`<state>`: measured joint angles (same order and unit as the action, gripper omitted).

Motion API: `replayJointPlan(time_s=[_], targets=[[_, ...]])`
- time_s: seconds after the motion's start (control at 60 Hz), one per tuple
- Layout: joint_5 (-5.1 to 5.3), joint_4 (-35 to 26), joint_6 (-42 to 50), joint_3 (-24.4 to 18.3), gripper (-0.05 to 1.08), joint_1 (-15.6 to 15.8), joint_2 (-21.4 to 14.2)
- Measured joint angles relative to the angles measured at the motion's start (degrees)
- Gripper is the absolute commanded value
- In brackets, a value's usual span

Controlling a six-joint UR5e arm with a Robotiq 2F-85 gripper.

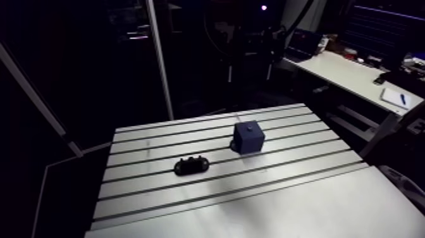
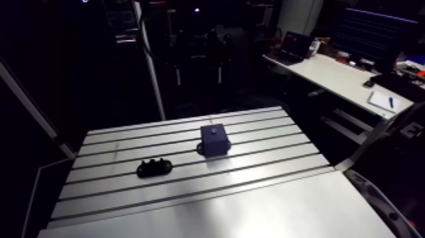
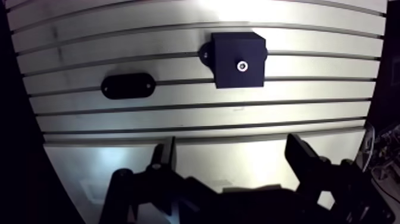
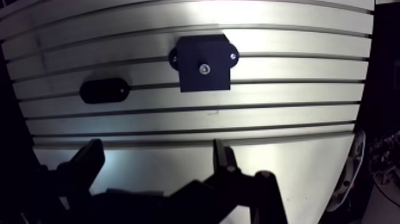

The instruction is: Pick up the M10 bolt and insert it into the hole until fully seated.

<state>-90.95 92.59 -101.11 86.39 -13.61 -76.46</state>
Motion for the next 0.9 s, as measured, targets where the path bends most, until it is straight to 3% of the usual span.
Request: replayJointPlan(time_s=[0.417,0.9], targets=[[0.01,-2.8,3.6,-2.0,0.01,6.2,-4.1],[-1.14,-4.8,5.9,-1.1,0.01,10.3,-9.3]])
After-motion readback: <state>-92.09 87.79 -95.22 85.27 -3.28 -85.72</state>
